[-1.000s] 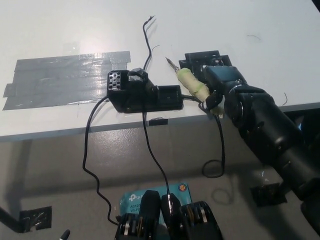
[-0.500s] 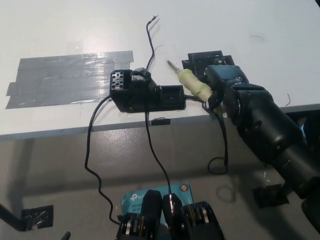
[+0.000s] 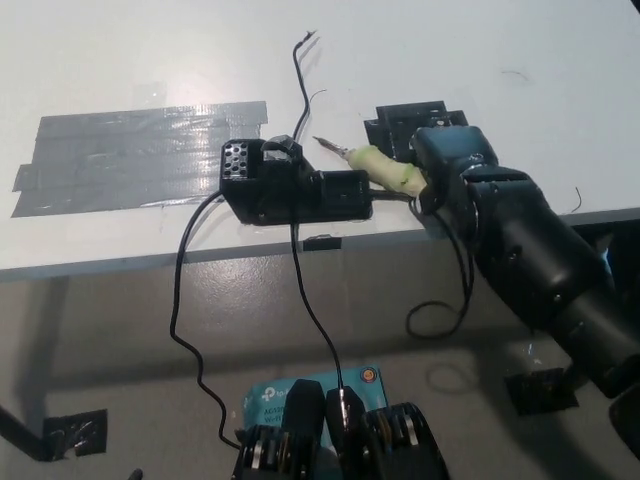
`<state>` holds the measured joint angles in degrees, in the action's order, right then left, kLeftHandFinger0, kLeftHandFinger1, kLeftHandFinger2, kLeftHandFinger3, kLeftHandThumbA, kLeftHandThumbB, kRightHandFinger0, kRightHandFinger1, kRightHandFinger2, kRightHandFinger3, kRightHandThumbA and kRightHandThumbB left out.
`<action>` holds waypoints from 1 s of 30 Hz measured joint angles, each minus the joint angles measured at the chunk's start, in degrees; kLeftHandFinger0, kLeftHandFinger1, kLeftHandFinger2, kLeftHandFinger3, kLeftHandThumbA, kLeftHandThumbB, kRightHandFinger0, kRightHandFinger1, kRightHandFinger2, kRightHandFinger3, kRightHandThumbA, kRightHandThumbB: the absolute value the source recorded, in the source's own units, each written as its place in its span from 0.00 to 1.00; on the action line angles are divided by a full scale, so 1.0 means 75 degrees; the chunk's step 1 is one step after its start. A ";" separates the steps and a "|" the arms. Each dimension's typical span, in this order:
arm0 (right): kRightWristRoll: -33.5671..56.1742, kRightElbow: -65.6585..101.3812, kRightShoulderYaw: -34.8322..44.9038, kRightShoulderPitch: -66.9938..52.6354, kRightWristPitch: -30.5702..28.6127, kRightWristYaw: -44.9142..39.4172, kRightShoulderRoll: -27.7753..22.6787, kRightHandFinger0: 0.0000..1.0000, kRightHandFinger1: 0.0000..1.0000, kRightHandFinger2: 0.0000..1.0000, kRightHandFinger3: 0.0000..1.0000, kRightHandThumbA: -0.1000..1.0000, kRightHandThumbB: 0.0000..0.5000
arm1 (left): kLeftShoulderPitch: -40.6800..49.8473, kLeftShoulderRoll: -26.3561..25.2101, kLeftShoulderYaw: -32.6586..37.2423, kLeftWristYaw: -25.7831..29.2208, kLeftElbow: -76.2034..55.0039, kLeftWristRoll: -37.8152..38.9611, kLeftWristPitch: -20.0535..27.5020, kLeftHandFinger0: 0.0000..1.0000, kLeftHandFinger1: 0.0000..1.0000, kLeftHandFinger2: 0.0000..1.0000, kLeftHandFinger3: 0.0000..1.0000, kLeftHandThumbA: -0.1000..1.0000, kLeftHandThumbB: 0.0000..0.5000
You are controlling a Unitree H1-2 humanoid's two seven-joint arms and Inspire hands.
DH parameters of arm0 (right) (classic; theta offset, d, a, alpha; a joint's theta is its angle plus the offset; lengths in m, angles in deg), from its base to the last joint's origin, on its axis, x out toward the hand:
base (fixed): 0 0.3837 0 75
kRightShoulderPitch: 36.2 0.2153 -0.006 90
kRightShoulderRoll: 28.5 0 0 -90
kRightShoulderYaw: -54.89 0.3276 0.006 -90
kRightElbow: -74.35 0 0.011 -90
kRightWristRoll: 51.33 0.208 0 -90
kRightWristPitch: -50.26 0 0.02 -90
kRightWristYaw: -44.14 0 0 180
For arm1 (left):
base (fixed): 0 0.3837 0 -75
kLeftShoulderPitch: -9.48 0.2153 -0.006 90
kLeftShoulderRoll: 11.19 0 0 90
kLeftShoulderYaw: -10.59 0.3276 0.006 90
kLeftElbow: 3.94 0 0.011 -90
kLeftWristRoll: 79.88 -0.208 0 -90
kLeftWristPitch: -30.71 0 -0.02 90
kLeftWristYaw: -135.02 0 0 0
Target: The robot uses its right hand to grab and lift the soldering gun kept on the middle of the table and puts it in its base
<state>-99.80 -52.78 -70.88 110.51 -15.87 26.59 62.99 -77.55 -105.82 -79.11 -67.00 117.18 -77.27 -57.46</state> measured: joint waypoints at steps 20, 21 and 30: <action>-0.0134 0.0961 0.0793 0.0787 -0.0528 0.0229 -0.0576 0.00 0.00 0.38 0.16 0.00 0.00 | 0.0042 -0.0094 -0.0013 0.0087 0.0093 -0.0162 0.0015 0.00 0.00 0.28 0.56 1.00 1.00; -0.0120 0.0974 0.0829 0.0789 -0.0597 0.0243 -0.0576 0.00 0.00 0.36 0.13 0.00 0.05 | 0.0035 -0.0095 -0.0014 0.0086 0.0139 -0.0170 0.0027 0.00 0.00 0.28 0.54 1.00 1.00; 0.0017 0.1209 0.0944 0.0642 -0.1829 0.0930 -0.0779 0.00 0.00 0.28 0.04 0.00 0.36 | 0.0037 -0.0104 -0.0058 0.0082 0.0267 -0.0182 0.0033 0.00 0.00 0.28 0.60 1.00 1.00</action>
<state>-99.67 -43.71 -63.80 115.32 -29.59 33.56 57.15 -77.28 -106.60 -79.55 -66.38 119.18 -78.64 -57.21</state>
